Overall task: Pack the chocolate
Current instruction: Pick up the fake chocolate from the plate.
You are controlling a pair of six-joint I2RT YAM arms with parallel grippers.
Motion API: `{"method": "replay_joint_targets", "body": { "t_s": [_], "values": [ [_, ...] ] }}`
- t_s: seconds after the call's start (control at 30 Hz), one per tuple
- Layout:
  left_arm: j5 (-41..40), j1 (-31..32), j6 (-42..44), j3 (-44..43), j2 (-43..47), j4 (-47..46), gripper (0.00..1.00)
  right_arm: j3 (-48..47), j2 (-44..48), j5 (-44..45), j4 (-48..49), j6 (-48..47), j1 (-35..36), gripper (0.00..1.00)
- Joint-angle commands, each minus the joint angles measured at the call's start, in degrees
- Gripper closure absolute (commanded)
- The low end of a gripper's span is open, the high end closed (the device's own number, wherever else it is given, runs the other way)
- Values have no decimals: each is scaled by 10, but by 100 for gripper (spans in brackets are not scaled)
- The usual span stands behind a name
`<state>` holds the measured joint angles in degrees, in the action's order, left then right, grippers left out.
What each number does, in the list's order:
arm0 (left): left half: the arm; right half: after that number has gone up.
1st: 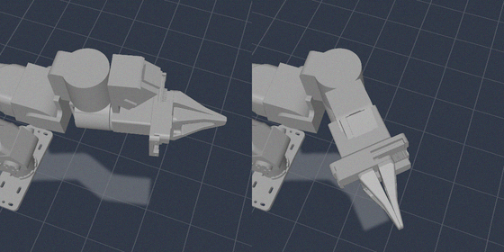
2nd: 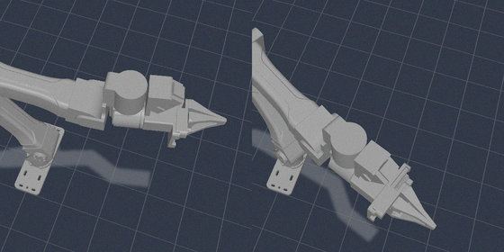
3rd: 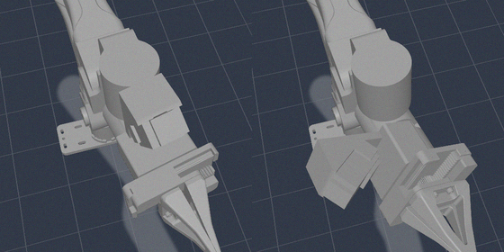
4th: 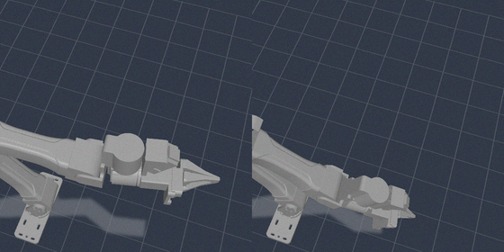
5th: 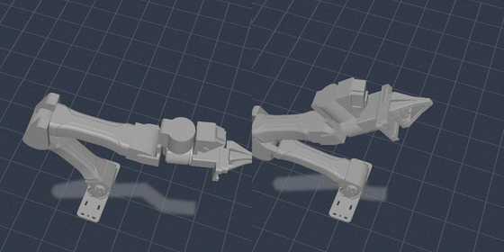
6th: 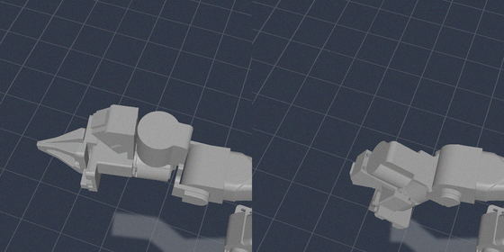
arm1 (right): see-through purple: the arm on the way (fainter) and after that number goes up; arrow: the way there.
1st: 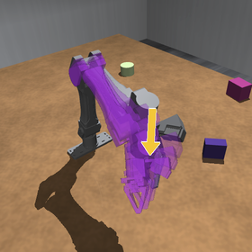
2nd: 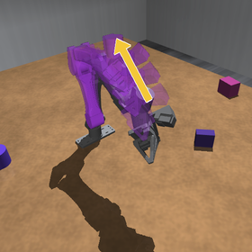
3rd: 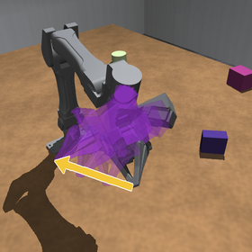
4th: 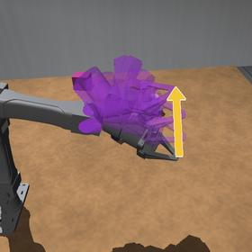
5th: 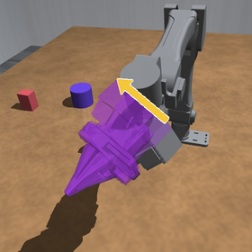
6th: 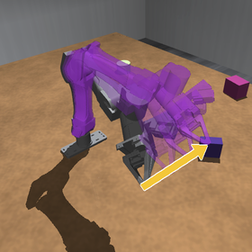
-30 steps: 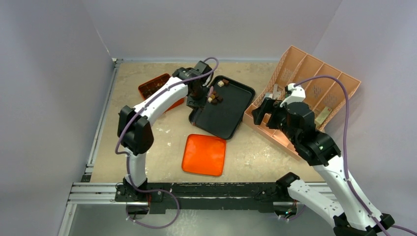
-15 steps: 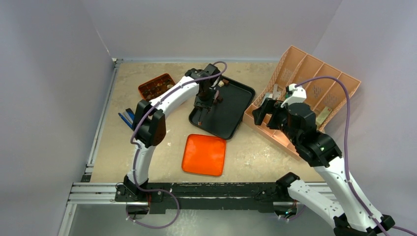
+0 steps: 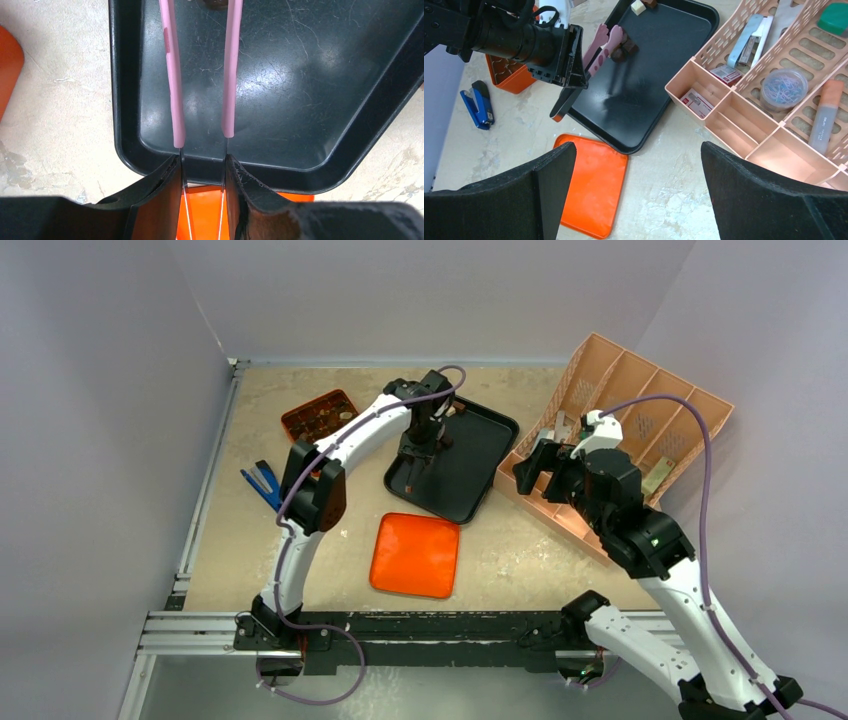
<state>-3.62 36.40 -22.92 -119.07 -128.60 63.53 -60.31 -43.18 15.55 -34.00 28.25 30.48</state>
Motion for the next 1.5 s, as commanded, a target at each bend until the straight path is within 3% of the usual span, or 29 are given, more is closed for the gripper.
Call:
{"method": "replay_joint_targets", "body": {
  "t_s": [0.0,0.27,0.63,0.93,1.47],
  "values": [
    [-18,0,12,1,17,-3,67,-8,-5,11,11,-7,2,3],
    [-18,-1,16,5,14,-9,67,-4,0,12,9,-3,2,3],
    [-4,-2,10,6,47,-4,79,-5,-2,12,12,2,2,3],
    [-43,-1,-2,7,50,-4,72,-5,4,11,12,5,2,3],
    [-34,-2,-1,21,23,-13,68,-5,5,16,13,4,2,3]
  ]
}}
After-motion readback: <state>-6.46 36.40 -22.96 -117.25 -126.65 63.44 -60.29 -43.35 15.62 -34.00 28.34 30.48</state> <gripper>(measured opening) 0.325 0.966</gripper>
